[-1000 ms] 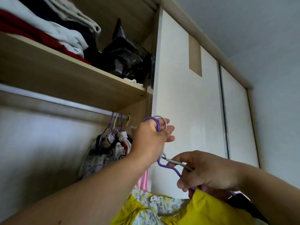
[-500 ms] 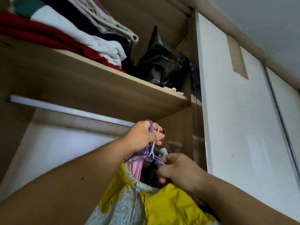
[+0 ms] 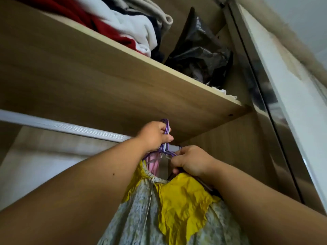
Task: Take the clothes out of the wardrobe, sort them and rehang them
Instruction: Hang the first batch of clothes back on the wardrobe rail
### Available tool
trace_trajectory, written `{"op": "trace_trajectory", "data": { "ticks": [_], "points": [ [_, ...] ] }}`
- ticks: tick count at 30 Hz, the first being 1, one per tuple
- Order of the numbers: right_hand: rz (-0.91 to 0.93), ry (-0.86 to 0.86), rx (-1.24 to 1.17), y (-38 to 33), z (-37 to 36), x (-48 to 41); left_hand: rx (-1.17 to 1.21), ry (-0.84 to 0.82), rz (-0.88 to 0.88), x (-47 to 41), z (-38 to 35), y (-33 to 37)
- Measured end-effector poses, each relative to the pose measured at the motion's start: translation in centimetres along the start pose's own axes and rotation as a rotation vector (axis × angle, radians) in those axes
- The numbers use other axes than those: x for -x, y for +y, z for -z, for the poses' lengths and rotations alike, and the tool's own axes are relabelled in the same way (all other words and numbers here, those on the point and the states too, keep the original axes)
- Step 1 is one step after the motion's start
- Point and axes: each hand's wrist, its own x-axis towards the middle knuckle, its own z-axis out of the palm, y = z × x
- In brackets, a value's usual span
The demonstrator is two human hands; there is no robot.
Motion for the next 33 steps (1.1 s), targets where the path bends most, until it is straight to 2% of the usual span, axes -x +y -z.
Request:
{"op": "trace_trajectory", "data": {
  "ticks": [4, 7, 11, 16, 20, 22, 24, 29, 33],
  "points": [
    [-0.029, 0.009, 0.063, 0.2, -0.5, -2.8, -0.324, 0.04, 0.014, -2.0, 0.1, -1.6],
    [-0.056, -0.01, 0.107, 0.6, -1.2, -4.4, -0.439, 0.038, 0.05, -2.5, 0.1, -2.8],
    [-0.066, -0.03, 0.114, 1.4, -2.1, -5.4, -0.718, 0.038, 0.06, -2.9, -0.3, -3.3],
    [-0.087, -0.047, 0.143, 2.6, -2.2, -5.4, -0.807, 0.107, 0.014, -2.8, -0.6, -3.8],
    [-0.091, -0.108, 0.251, 4.0, -2.8, -4.2, -0.95, -0.064, -0.117, -2.3, -0.5, -4.7],
    [-0.12, -0.11, 0.076, 4.4, -2.9, -3.8, -0.954, -0.102, -0.145, -2.2, -0.2, -4.7],
    [-0.134, -0.107, 0.014, 4.3, -2.6, -3.5, -0.937, -0.107, -0.147, -2.0, 0.2, -4.6],
    [-0.056, 0.019, 0.311, 4.3, -1.8, -3.6, -0.942, -0.068, -0.161, -1.4, 0.9, -4.9],
    [-0.012, 0.015, 0.486, 3.9, -1.7, -3.6, -0.958, -0.036, -0.165, -0.9, 1.0, -4.9]
  ]
}}
